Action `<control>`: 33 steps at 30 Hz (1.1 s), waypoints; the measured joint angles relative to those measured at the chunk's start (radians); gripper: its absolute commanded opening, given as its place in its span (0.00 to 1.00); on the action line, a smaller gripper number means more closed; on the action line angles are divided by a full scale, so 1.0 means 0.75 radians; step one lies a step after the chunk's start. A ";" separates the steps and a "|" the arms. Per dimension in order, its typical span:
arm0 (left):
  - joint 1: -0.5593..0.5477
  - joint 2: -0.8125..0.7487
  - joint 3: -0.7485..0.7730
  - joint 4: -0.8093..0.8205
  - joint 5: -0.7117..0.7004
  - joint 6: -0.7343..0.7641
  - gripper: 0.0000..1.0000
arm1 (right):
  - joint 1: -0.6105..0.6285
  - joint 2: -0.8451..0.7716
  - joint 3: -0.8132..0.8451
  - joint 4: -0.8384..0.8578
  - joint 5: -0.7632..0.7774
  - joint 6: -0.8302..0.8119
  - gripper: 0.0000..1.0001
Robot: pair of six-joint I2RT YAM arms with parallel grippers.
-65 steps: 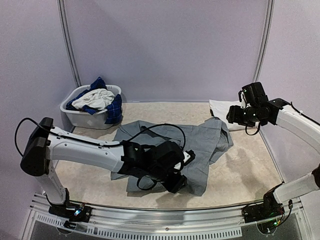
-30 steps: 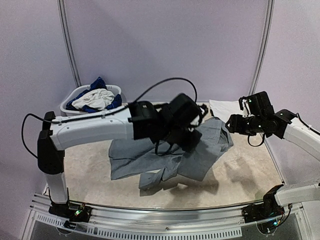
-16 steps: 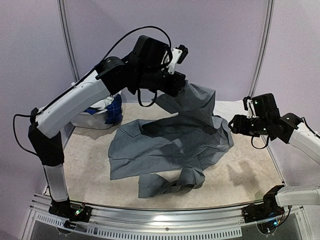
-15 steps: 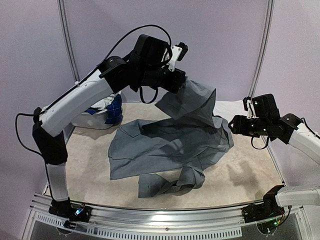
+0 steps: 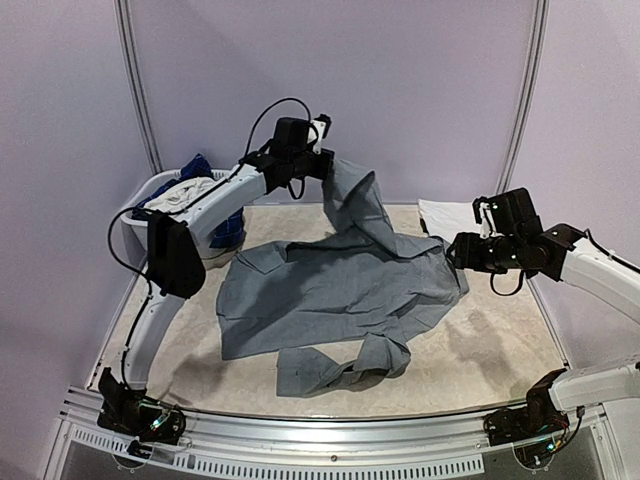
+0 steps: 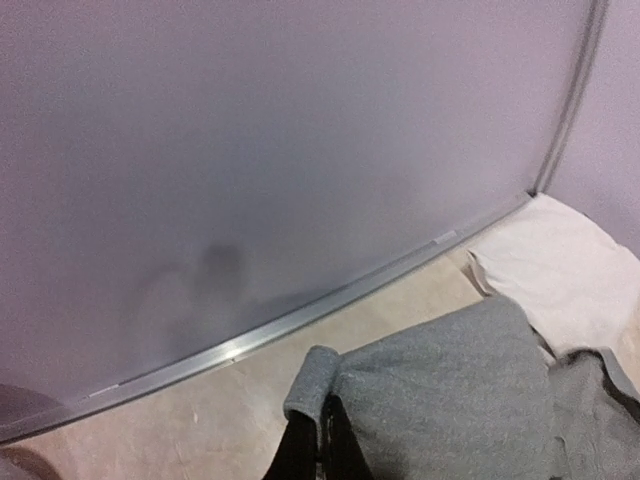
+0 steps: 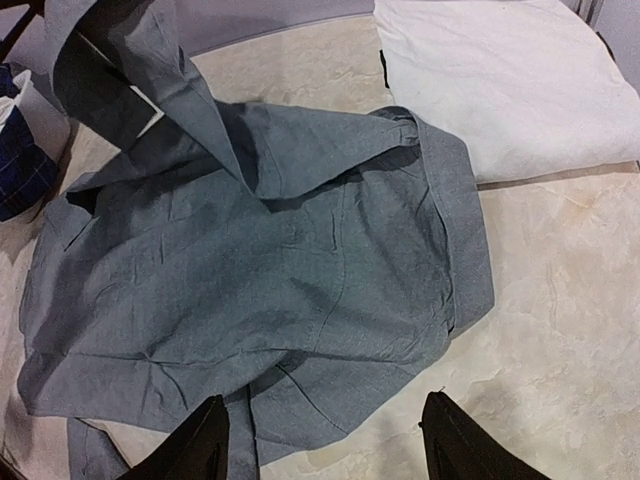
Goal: Fold and stack the mixed laundry pile
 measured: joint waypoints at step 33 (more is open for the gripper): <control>0.009 -1.092 -1.196 -0.052 -0.243 -0.282 0.85 | 0.042 0.339 -0.052 0.092 0.006 0.103 0.62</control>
